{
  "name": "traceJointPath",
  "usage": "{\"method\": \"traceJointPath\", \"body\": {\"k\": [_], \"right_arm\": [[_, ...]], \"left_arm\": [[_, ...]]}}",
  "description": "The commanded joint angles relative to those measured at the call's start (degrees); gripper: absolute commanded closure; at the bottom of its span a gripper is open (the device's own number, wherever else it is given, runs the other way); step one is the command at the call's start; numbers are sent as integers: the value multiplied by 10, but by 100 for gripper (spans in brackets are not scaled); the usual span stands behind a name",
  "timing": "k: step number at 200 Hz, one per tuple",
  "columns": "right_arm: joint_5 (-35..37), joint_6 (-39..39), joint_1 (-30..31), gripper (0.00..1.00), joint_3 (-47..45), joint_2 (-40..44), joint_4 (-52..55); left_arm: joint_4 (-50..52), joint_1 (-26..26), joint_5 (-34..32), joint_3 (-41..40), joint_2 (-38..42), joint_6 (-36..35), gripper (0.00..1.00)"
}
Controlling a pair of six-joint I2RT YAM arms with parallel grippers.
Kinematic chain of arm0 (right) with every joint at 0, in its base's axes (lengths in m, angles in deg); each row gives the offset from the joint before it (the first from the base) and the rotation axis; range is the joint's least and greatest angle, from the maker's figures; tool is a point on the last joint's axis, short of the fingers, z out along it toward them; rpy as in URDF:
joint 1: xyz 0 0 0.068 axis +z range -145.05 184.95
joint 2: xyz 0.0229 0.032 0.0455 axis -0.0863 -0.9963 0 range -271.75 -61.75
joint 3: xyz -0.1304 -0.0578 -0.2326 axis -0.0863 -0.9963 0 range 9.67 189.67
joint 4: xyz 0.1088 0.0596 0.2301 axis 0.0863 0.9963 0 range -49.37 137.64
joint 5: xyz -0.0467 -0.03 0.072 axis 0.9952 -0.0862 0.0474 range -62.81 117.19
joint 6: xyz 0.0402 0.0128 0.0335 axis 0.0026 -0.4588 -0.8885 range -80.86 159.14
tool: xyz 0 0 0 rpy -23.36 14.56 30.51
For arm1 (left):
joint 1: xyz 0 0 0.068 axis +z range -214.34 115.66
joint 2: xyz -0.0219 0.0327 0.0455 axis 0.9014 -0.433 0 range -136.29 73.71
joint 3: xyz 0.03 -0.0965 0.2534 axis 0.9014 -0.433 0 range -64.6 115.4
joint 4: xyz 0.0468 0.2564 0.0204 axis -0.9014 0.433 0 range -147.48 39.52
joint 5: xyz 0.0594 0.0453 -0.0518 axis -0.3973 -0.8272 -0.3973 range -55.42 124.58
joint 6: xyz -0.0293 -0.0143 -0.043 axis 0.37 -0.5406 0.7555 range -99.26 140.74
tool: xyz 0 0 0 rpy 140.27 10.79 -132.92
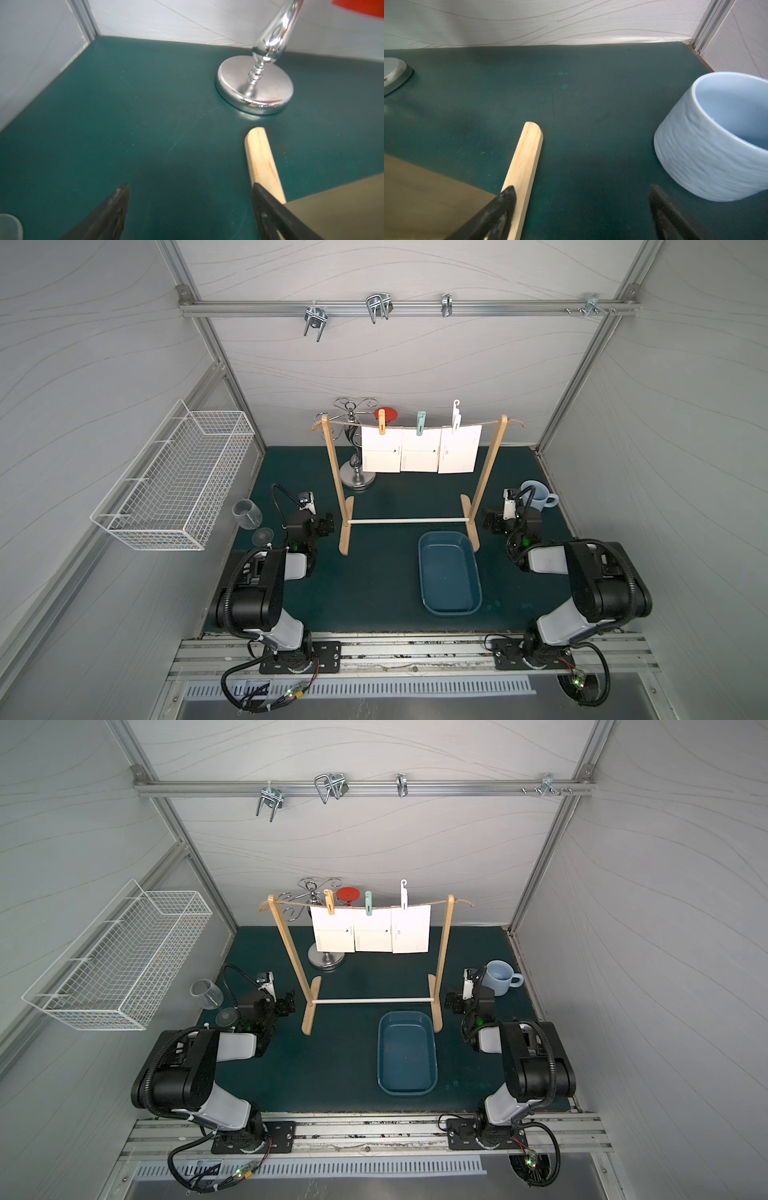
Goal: Remove the postcards from the strings
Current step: Pinch the postcard on the clothesline.
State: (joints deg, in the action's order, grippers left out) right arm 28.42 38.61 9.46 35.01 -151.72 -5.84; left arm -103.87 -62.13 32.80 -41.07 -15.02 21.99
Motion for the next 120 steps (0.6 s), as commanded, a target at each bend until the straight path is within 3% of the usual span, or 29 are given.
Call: {"method": "traceJointPath", "body": {"k": [1,27,51,83,102,120], "right_arm": [[18,3,5,1,0,9,7],[62,-4,11,3,64,90,182],[69,-21,17,3,102,146,253],[67,-42,30,4,156,198,366],[24,-51,42,4,163,231,387],[26,-64,54,4,183,260,430]], "left_arm": [[-4,1,-39,15,7,10,14],[151,-2,-81,60,99,26,27],[213,-10,-102,85,164,85,29],[366,-79,-205,152,221,104,33],[447,-95,-221,181,259,137,35],[492,-100,-181,201,301,170,37]]}}
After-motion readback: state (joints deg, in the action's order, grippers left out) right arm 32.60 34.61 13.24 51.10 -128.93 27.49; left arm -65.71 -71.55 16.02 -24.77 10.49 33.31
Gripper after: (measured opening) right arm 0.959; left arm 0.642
